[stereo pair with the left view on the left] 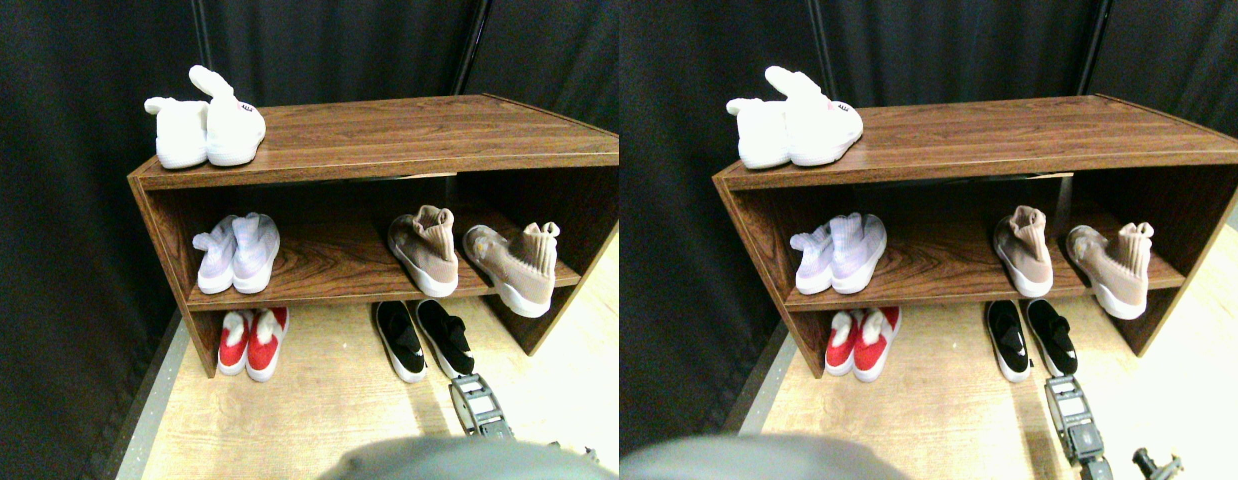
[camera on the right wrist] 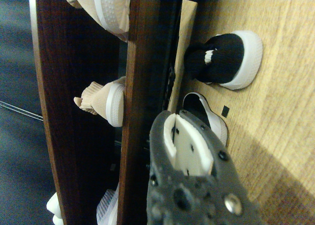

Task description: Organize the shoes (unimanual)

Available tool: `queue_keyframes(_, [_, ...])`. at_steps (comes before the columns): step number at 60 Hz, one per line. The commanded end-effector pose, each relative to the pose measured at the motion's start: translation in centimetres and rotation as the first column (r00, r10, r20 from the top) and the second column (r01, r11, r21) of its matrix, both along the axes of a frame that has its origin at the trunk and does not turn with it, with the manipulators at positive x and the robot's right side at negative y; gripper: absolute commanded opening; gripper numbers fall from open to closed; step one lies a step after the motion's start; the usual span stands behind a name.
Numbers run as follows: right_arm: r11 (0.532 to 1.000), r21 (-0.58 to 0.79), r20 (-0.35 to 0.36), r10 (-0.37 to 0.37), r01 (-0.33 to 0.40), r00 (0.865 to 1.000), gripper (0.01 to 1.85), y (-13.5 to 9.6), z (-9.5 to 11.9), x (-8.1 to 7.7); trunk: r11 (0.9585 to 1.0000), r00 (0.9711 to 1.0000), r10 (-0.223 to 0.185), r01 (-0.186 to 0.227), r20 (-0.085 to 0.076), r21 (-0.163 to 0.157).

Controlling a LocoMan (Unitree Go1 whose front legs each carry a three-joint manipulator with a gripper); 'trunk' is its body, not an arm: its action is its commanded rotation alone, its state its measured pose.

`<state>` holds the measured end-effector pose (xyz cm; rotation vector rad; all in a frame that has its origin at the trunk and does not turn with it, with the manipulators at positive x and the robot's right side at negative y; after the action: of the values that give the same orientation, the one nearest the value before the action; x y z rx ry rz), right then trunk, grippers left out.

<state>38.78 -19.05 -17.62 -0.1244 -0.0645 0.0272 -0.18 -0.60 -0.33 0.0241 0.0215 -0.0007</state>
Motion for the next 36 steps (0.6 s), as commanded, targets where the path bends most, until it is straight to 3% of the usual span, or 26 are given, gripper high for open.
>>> queue_keyframes(1, [1.000, -0.004, 0.045, -0.001, 0.002, 0.999, 0.40, 0.04, 0.87, 0.00, 1.0000, 1.0000, 0.007, -0.007, 0.001, -0.005])
queue_keyframes(24, [1.000, -0.014, 0.032, -0.009, 0.009, 0.999, 0.40, 0.09, 1.21, -0.32, 1.0000, 1.0000, 0.008, -0.008, 0.005, -0.006])
queue_keyframes(36, [0.999, 0.011, 0.078, 0.029, -0.030, 0.997, 0.38, 0.12, 1.24, -0.18, 0.9999, 0.9999, 0.006, -0.006, 0.011, -0.008])
